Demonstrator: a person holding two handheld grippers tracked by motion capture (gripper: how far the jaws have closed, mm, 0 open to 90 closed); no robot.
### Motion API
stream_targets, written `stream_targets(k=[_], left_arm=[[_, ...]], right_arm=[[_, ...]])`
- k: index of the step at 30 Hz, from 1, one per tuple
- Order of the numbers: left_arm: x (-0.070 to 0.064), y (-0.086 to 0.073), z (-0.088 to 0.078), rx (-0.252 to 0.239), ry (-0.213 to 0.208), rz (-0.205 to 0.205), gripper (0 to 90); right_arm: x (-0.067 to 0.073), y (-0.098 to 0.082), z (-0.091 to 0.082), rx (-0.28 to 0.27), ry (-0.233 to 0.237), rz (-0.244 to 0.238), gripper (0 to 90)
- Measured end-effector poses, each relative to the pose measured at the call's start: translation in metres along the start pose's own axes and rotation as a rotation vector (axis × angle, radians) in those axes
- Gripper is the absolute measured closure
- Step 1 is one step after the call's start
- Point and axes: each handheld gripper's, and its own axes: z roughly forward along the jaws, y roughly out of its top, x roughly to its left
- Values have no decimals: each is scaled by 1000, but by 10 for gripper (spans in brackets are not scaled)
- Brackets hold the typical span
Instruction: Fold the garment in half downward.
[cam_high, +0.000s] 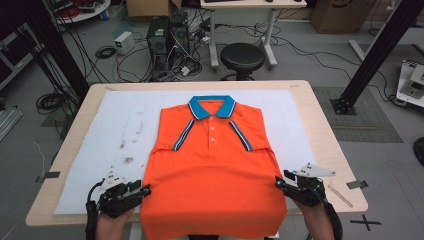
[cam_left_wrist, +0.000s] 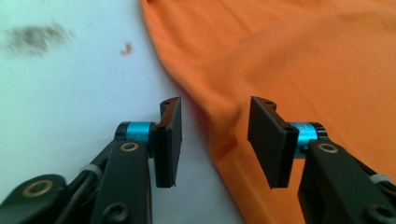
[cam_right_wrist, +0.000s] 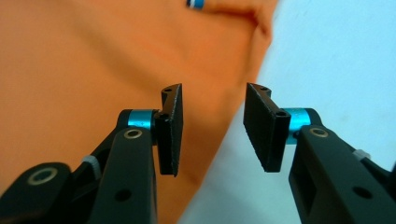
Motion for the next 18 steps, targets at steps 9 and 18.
stream_targets(k=[9,18], left_arm=[[-16,-17,-12,-15,54,82,607],[-11,-16,-27,9,-43,59,871]], right_arm=[[12,-15,-3,78,-6,-27,633],[11,-13,-13,42,43,-40,881]])
